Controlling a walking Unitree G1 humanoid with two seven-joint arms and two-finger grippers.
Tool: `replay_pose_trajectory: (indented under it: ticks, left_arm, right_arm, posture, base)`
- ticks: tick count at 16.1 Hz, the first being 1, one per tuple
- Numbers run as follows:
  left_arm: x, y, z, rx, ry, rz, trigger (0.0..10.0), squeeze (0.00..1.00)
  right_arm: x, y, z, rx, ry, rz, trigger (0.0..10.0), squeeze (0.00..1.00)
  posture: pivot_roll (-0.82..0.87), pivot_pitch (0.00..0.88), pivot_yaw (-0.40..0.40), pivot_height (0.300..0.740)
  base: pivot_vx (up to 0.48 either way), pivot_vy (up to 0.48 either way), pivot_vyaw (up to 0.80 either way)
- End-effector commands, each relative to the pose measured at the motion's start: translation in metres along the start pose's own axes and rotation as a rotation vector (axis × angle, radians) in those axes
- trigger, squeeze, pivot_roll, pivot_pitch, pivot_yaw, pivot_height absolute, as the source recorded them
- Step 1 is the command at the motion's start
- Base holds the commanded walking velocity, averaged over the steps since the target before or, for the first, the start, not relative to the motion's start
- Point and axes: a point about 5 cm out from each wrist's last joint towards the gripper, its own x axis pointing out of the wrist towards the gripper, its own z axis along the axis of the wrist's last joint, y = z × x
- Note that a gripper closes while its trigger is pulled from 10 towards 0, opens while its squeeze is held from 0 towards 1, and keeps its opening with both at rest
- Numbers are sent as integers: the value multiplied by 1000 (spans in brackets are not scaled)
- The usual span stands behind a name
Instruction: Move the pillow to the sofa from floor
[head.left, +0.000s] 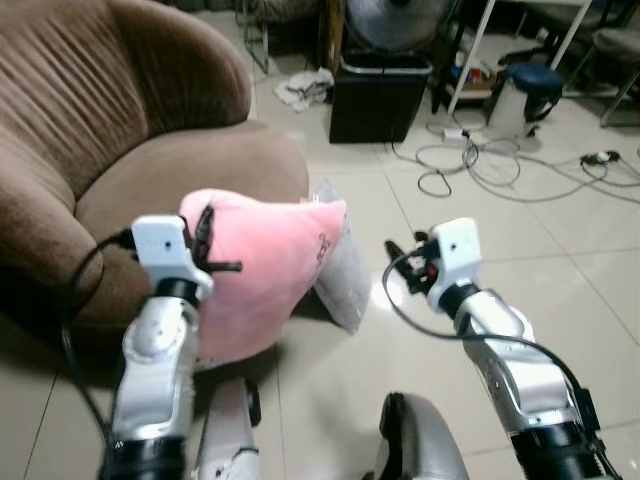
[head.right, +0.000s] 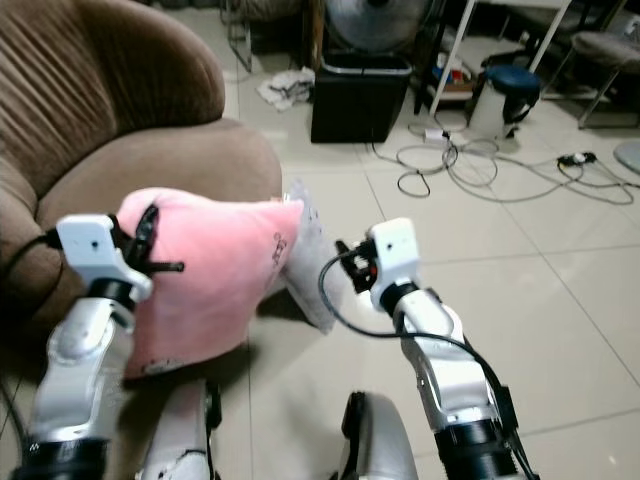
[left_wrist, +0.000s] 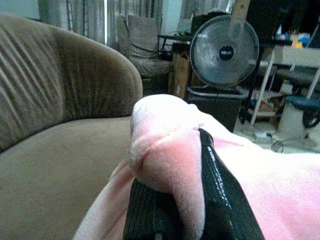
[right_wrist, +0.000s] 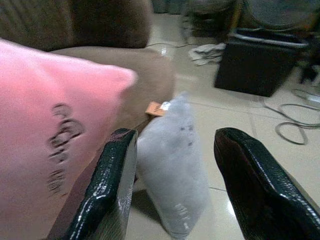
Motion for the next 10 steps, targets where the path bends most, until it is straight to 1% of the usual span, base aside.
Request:
replay_pose_trajectory:
  ticks: [1, 2, 3, 4, 5, 6, 7, 8, 10]
  left_arm:
    - [3, -5, 14, 39, -47, -13, 10000, 0]
    - [3, -5, 15, 55, -49, -17, 10000, 0]
    - [3, -10, 20, 71, -88, -30, 10000, 0]
    - [3, -11, 21, 69, -85, -35, 10000, 0]
    - [4, -15, 20, 78, -53, -49, 10000, 0]
    - [5, -17, 20, 91, -44, -57, 10000, 0]
    - [6, -18, 21, 103, -45, -68, 10000, 0]
    - [7, -19, 21, 121, -45, -72, 10000, 0]
    - [7, -20, 21, 126, -44, -62, 10000, 0]
  right_arm:
    - [4, -6, 5, 1, -14, -44, 10000, 0]
    - [6, -5, 7, 7, -23, -50, 10000, 0]
    - [8, -2, 11, 25, -38, -54, 10000, 0]
    - [8, -1, 11, 31, -41, -56, 10000, 0]
    - [9, -1, 10, 47, -35, -71, 10000, 0]
    - [9, -1, 9, 56, -31, -77, 10000, 0]
    - [10, -2, 9, 76, -39, -83, 10000, 0]
    - [12, -4, 9, 67, -29, -96, 10000, 0]
    - [15, -4, 10, 63, -28, -94, 10000, 0]
  posture:
    - [138, 0, -24, 570]
    - [138, 0, -22, 570]
    - [137, 0, -18, 570]
    - [135, 0, -15, 570]
    - [140, 0, -17, 570]
    - [143, 0, -19, 570]
    - [143, 0, -19, 575]
    - [151, 0, -25, 585]
    - [158, 0, -31, 605]
  base:
    - [0, 0, 0]
    - [0, 0, 0]
    - [0, 0, 0]
    - [0, 0, 0]
    - [0, 0, 0]
    - [0, 0, 0]
    - [0, 0, 0]
    - [0, 0, 0]
    - [0, 0, 0]
